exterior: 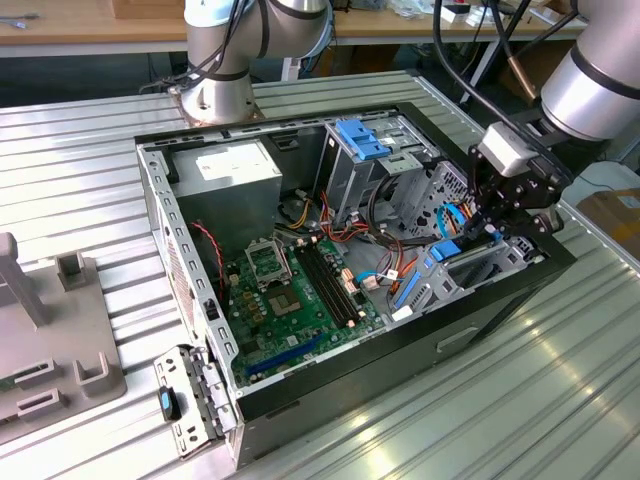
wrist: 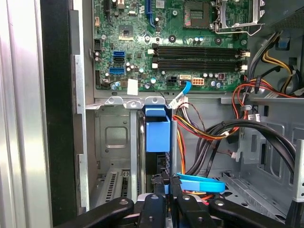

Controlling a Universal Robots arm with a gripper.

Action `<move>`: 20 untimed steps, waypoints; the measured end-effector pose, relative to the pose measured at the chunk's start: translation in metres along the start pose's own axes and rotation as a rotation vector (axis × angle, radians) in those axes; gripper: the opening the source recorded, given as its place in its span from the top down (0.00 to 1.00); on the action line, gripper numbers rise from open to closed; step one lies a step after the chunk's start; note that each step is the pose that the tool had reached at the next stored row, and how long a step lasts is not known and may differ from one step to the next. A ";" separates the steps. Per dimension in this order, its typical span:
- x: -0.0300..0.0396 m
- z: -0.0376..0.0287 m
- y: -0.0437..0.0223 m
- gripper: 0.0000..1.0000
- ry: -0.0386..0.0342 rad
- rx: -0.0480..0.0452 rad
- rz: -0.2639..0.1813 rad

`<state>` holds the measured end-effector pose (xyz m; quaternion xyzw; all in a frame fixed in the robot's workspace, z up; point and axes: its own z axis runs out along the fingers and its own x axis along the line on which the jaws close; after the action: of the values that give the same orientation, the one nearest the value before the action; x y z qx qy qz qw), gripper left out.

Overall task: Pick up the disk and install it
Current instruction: 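Insert the second disk wire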

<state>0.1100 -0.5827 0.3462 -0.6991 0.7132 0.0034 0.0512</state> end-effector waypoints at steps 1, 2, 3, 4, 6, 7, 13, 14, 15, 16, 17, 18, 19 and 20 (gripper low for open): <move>0.0000 0.0005 0.0000 0.84 -0.0002 0.0000 0.000; 0.0000 0.0006 0.0000 0.84 -0.0002 0.0000 0.000; 0.0001 0.0006 0.0000 0.84 0.0000 0.0000 0.000; 0.0001 0.0008 0.0001 0.84 -0.0003 0.0000 0.000; 0.0003 0.0026 0.0002 0.84 -0.0003 0.0002 0.000; 0.0004 0.0032 0.0002 0.84 -0.0002 0.0003 0.000; 0.0008 0.0070 0.0005 0.84 -0.0002 0.0009 0.000; 0.0008 0.0070 0.0005 0.84 -0.0002 0.0009 0.000; 0.0008 0.0074 0.0005 0.84 -0.0001 0.0009 0.000; 0.0009 0.0081 0.0006 0.84 0.0001 0.0008 0.000; 0.0010 0.0090 0.0006 0.84 0.0005 0.0008 0.000; 0.0010 0.0092 0.0006 0.84 0.0005 0.0009 0.000; 0.0011 0.0094 0.0007 0.84 0.0001 0.0009 0.000; 0.0010 0.0096 0.0007 0.84 -0.0001 0.0009 0.000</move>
<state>0.1100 -0.5830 0.3365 -0.6991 0.7131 0.0031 0.0515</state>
